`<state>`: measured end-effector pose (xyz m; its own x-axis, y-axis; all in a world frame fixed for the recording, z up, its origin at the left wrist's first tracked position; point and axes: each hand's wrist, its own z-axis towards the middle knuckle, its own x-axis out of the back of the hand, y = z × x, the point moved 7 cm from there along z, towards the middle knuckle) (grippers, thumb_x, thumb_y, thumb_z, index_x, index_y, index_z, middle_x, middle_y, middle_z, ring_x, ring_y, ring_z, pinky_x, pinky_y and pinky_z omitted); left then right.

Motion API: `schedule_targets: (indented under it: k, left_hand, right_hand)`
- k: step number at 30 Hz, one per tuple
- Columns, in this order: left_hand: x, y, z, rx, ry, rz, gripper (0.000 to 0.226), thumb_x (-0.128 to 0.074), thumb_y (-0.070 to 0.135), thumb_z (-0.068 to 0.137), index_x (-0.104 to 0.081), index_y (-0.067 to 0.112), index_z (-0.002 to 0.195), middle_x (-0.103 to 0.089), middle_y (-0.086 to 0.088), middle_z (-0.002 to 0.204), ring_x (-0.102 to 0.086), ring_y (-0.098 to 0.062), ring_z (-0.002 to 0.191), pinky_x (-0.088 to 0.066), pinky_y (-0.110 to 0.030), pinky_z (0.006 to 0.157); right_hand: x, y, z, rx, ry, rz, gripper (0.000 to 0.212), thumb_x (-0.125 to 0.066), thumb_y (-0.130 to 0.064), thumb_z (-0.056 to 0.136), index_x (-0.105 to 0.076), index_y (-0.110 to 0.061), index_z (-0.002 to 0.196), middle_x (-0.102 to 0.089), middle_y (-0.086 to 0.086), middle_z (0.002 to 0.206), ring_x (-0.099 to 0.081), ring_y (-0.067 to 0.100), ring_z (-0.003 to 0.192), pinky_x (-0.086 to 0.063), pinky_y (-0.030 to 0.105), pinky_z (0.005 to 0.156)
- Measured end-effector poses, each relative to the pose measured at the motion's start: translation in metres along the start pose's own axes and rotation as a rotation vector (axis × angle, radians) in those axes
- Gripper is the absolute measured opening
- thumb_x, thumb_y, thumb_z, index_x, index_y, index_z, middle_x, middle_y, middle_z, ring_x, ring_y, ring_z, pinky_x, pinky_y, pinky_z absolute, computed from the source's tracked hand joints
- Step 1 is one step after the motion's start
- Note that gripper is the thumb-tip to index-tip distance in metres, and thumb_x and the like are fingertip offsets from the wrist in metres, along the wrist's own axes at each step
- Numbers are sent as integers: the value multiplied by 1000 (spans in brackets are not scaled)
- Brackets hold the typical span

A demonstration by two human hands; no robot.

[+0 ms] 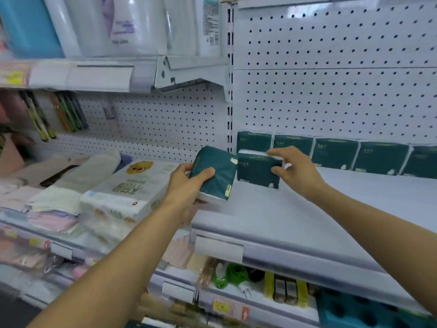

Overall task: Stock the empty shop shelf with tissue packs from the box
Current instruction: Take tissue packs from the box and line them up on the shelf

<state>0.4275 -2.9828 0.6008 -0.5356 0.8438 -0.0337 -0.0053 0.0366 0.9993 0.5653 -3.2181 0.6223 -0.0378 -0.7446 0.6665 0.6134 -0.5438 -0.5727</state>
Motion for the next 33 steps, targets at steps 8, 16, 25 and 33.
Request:
schedule_targets:
  k: [8,16,25,33]
  left_hand:
    - [2,-10,40,19,-12,19,46,-77,26,83,-52,19,122,-65,-2,111,-65,-13,85,-50,-22,49]
    - [-13,-14,72,13,-50,6,44,-77,26,83,-54,20,120,-67,-2,112,-68,-18,91,-56,-29,61]
    - [-17,-19,86,22,-73,7,44,-76,28,83,-54,21,121,-68,-1,109,-70,-16,86,-52,-22,49]
    - [-26,-9,88,-32,-155,27,35,-79,20,81,-63,22,112,-73,-2,101,-73,-15,78,-59,-28,61]
  right_hand:
    - [-27,21,27,-6,12,-143,54,-74,-24,84,-49,-25,133,-46,-3,122,-50,15,94,-45,26,78]
    - [-45,34,82,47,46,-455,53,-70,-32,85,-48,-25,133,-47,1,121,-44,22,112,-49,37,77]
    - [-47,42,100,192,135,-636,56,-79,-29,74,-57,-13,123,-51,10,119,-47,32,106,-43,42,84]
    - [-33,19,95,126,170,-543,62,-66,-47,86,-46,-20,139,-41,6,141,-38,27,127,-35,43,100]
